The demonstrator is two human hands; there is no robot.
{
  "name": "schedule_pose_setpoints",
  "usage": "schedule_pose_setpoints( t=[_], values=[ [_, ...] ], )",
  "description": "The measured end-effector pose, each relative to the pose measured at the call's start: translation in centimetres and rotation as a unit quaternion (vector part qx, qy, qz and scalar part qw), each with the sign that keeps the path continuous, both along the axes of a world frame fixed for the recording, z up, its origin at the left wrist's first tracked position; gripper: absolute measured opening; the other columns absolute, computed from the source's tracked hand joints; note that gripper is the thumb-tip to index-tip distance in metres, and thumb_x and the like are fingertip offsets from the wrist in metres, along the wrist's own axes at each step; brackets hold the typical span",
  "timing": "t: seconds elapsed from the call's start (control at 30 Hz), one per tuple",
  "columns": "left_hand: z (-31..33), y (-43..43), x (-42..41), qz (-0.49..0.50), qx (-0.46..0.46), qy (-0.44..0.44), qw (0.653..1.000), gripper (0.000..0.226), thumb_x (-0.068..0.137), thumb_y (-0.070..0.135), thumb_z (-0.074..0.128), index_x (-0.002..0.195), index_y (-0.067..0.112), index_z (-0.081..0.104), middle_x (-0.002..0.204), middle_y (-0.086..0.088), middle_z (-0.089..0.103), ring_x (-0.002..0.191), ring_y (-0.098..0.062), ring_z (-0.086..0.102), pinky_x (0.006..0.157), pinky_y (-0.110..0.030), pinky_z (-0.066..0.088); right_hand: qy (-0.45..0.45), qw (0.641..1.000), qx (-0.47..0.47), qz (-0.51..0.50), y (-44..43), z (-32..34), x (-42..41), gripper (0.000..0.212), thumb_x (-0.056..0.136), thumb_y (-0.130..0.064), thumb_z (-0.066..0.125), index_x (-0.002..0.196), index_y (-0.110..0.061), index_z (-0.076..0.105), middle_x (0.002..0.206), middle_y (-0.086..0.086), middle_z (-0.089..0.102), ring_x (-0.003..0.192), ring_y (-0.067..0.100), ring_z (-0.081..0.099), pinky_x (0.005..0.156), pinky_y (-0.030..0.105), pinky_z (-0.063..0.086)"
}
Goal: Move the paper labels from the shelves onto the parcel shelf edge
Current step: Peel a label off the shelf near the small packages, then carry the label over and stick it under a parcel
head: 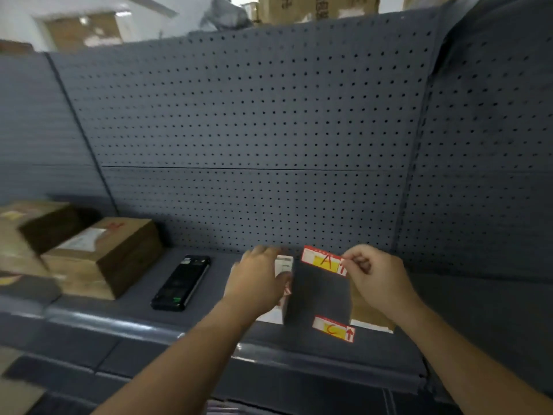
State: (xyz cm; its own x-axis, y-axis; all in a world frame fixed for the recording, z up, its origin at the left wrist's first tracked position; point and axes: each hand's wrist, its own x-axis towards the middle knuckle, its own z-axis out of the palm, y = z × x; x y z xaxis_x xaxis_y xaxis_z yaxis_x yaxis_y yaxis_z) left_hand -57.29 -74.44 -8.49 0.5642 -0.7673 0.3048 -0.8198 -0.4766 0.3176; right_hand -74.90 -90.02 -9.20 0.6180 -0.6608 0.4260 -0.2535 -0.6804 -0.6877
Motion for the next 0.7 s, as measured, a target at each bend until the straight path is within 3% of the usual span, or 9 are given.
schedule_pose_setpoints(
  t=[0.17, 0.33, 0.7],
  values=[
    [0.9, 8.2, 1.4, 0.146, 0.026, -0.032, 0.989, 0.04, 0.089, 0.043, 0.055, 0.12, 0.019, 0.056, 0.124, 0.0, 0.055, 0.113, -0.024, 0.05, 0.089, -0.043, 0.048, -0.009, 0.993, 0.003, 0.116, 4.6, 0.8, 5.9, 0.007, 0.09, -0.02, 0.069, 0.089, -0.027, 0.069, 0.079, -0.019, 0.067, 0.076, -0.011, 0.06, 0.061, 0.005, 0.046],
    [1.9, 18.1, 1.5, 0.285, 0.036, -0.041, 0.957, 0.035, 0.087, 0.045, 0.056, 0.113, 0.022, 0.056, 0.113, -0.001, 0.058, 0.108, -0.027, 0.055, 0.081, -0.042, 0.05, -0.025, 0.967, 0.035, 0.249, 12.0, 1.5, 11.0, 0.01, 0.091, -0.019, 0.067, 0.087, -0.028, 0.068, 0.077, -0.016, 0.067, 0.075, -0.008, 0.061, 0.059, 0.012, 0.05],
    [3.5, 41.1, -0.2, 0.495, -0.004, -0.045, 0.867, 0.043, 0.088, 0.046, 0.059, 0.123, 0.021, 0.056, 0.125, 0.0, 0.057, 0.118, -0.023, 0.052, 0.093, -0.042, 0.048, -0.05, 0.879, -0.014, 0.475, 33.0, 3.9, 19.6, 0.004, 0.09, -0.022, 0.068, 0.089, -0.026, 0.069, 0.082, -0.014, 0.069, 0.08, -0.009, 0.062, 0.062, 0.006, 0.048]
  ],
)
